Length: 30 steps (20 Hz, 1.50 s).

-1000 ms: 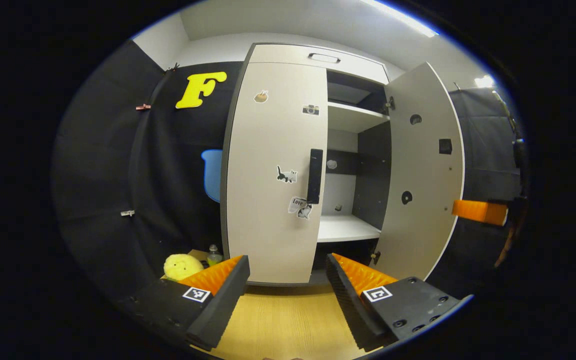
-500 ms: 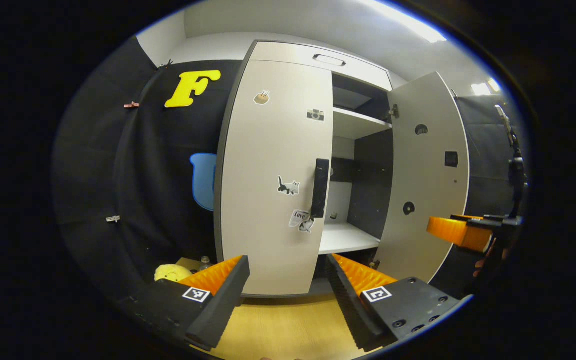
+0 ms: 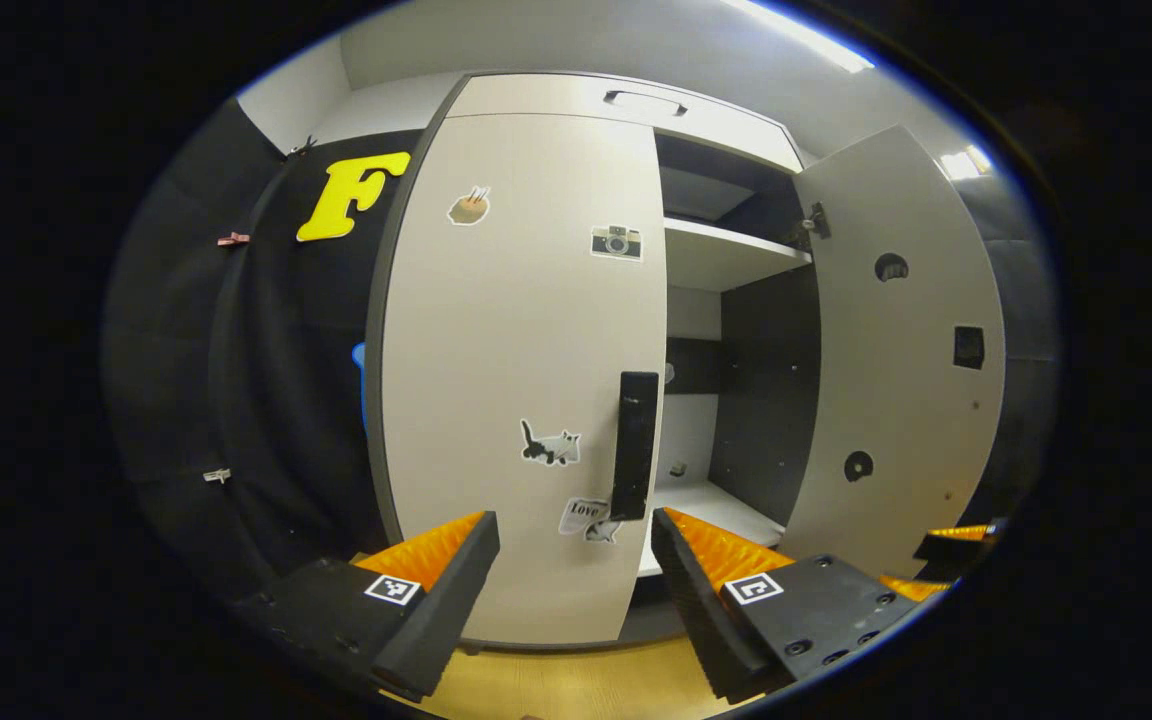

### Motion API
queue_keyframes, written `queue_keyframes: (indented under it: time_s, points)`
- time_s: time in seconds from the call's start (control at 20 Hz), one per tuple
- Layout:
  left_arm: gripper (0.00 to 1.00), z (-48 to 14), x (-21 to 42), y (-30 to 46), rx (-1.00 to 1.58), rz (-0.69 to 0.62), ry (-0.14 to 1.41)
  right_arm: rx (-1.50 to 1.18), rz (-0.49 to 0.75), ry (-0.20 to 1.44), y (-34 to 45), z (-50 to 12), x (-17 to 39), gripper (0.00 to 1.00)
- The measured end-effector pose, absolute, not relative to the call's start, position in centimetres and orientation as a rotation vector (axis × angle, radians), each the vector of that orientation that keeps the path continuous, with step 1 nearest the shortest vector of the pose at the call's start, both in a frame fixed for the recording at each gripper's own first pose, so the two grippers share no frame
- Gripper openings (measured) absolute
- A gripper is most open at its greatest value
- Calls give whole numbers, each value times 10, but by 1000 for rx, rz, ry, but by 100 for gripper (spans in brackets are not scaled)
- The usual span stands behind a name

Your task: Open the right door of the double-door shoe cabinet with the right hand, and open the left door with the left hand.

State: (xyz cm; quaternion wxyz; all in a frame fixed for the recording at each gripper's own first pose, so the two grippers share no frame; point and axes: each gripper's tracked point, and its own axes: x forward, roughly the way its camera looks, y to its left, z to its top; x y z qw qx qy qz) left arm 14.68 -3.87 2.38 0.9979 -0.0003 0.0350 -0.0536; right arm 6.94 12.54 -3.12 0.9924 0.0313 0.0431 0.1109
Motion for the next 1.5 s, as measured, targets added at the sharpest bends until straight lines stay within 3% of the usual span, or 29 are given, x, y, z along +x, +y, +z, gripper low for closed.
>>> queue_keyframes:
  time_s: [0.3, 0.5, 0.8, 1.1, 1.4, 1.5]
  points:
    - [95, 28, 200, -71, 11, -117, 99, 51, 296, 75, 129, -33, 71, 99]
    - [88, 26, 225, -86, 27, -102, 112, 52, 337, 86, 128, -38, 74, 98]
    - [68, 19, 247, -84, 68, -22, 129, 70, 356, 111, 120, -45, 85, 99]
    - [36, 15, 253, -86, 28, -28, 152, 68, 385, 127, 119, -50, 89, 98]
    - [31, 10, 250, -86, 20, -43, 154, 88, 372, 140, 111, -54, 91, 99]
    - [24, 13, 248, -86, 8, -52, 150, 85, 369, 141, 109, -55, 91, 98]
